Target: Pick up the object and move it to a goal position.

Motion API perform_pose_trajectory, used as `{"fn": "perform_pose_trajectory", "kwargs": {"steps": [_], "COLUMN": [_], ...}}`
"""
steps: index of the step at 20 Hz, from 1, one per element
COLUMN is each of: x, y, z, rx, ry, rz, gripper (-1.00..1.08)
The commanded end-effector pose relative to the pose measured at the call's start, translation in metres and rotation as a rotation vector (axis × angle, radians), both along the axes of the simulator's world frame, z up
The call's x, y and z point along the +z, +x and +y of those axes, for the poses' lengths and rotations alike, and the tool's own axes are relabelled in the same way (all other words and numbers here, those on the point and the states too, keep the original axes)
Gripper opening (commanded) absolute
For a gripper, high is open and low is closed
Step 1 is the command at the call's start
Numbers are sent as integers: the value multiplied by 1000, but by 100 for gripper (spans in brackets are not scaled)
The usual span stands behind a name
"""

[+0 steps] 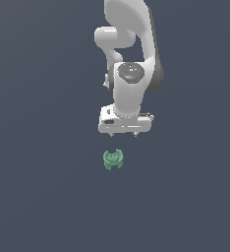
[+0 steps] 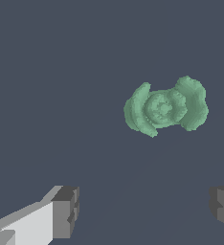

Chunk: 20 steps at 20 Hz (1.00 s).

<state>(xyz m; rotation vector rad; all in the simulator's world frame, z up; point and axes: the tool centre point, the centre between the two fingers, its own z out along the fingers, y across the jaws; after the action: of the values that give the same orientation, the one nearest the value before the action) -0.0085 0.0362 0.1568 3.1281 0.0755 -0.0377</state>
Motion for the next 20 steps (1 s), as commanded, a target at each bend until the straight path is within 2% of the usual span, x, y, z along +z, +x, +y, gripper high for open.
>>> {"fn": "perform_pose_trajectory", "kwargs": {"steps": [1, 9, 20], "x": [-1, -5, -16], "y": [1, 8, 23], "z": [0, -5, -15], "rx": [-23, -169, -490], "ry": [0, 3, 4], "rz": [0, -1, -4], "gripper": [100, 100, 100]}}
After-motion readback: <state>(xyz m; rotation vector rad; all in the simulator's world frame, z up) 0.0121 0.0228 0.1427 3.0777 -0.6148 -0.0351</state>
